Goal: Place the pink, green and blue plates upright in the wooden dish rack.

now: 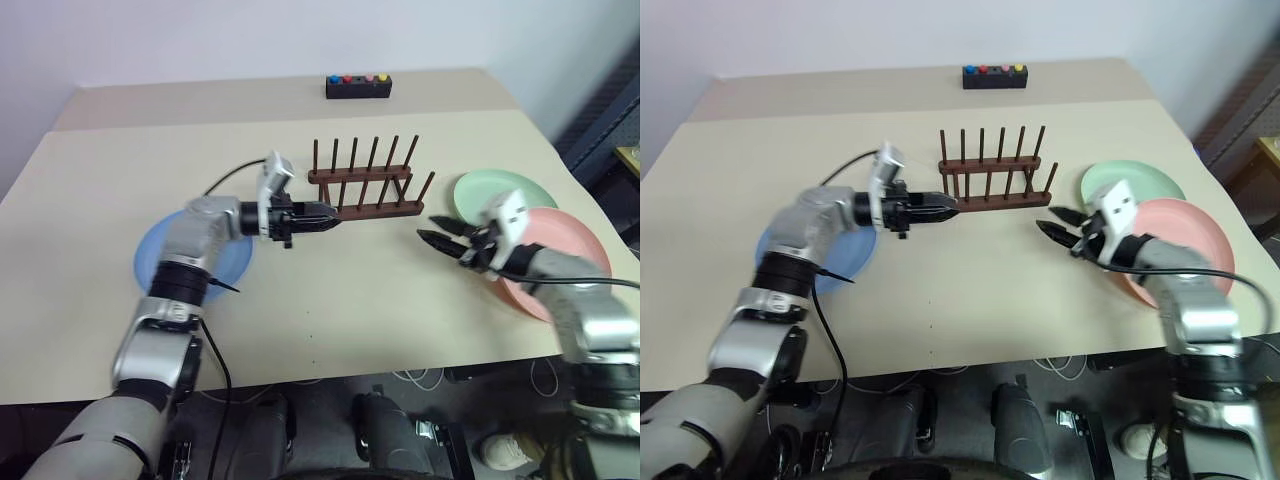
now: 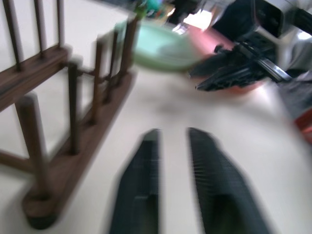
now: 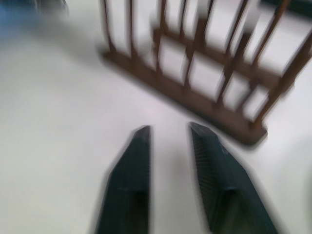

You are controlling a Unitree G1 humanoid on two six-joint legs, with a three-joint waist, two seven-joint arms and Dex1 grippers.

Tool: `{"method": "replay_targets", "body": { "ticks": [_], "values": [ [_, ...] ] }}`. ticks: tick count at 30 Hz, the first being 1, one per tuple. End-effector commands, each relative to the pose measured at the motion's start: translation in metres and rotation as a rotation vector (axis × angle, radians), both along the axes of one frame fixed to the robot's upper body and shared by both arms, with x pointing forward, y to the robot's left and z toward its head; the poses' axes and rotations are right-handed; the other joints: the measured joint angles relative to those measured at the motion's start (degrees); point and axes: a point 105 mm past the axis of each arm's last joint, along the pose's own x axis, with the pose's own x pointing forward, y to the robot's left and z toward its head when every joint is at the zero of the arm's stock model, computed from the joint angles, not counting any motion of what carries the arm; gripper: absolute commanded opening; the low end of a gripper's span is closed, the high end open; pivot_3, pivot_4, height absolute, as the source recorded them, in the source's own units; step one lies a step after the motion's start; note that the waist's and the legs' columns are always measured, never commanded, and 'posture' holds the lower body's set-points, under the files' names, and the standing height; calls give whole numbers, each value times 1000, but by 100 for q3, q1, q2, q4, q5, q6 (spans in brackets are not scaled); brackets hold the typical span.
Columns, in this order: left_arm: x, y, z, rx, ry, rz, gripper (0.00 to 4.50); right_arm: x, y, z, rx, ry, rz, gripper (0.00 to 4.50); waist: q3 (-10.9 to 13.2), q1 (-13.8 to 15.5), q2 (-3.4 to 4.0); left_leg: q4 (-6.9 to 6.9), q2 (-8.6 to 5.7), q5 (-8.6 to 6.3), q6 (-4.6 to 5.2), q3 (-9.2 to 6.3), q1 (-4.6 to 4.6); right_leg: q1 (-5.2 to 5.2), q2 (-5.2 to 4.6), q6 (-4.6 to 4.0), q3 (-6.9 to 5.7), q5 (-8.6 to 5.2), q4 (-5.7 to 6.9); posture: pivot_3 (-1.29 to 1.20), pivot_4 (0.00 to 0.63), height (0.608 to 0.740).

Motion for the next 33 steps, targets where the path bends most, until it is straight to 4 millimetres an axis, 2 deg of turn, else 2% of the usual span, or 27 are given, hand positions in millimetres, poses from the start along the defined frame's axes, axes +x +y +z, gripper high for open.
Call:
{"method": "replay_targets", "body": {
  "ticks": [1, 3, 4, 10, 16, 18, 20, 23, 28, 33],
  "values": [
    [-22, 4, 25, -29, -18, -95, 3396, -17, 4, 26, 44, -22, 32, 3473, -2, 13, -3, 0, 0, 0, 0, -2, 8, 10, 0, -1, -1, 0, -2, 0, 150, 740],
    [-22, 13, 30, -8, -25, -81, 4352, -19, -5, 28, 33, -13, -15, 4424, -2, 30, -2, 1, -2, 0, 0, -3, 21, 25, -2, -3, -3, -1, -5, 0, 150, 740],
    [-20, 18, 32, 3, -42, -62, 4437, -20, -10, 26, 22, -4, -37, 4473, -2, 39, -3, 1, -3, 0, 0, -3, 23, 27, -3, -3, -3, -1, -5, 0, 150, 740],
    [-16, 32, 42, 20, -91, -25, 4437, -27, -24, 24, -6, 16, -107, 4473, -2, 34, -3, 2, -7, 0, 0, 1, 9, 14, -5, -3, -2, -2, -7, 0, 150, 740],
    [-27, 42, 52, 12, -308, -39, 4437, -46, -60, 18, -122, 48, -231, 4473, -1, 46, -4, 1, -7, -1, 1, 3, 3, 11, -7, -3, -2, -2, -13, 0, 150, 740],
    [-29, 44, 61, -35, -360, -33, 4437, -54, -78, 6, -115, 109, -296, 4473, -1, 53, -4, 1, -7, -1, 2, 4, 4, 13, -8, -2, -2, -2, -13, 0, 150, 740],
    [-36, 46, 58, -24, -375, -67, 4437, -64, -92, -13, -180, 187, -347, 4473, -1, 75, -4, 1, -7, -1, 2, 3, 4, 13, -7, -2, -2, -2, -13, 0, 150, 740],
    [-41, 47, 53, -5, -412, -102, 4437, -72, -90, -19, -185, 243, -336, 4473, -1, 46, -3, 2, -7, -1, 2, 9, 6, 12, -8, -3, 3, -2, -13, 0, 150, 740],
    [-43, 41, 66, -76, -392, -140, 4437, -73, -90, -20, -192, 264, -360, 4473, -1, 30, -4, 4, -3, -1, 2, 9, 10, 14, -4, -4, 4, -3, -11, 0, 150, 740],
    [-43, 37, 57, -63, -374, -150, 4437, -70, -95, -21, -186, 262, -408, 4473, -1, 31, -4, 4, -5, -1, 2, 9, 7, 13, -4, -2, 4, -3, -13, 0, 150, 740]
  ]
}}
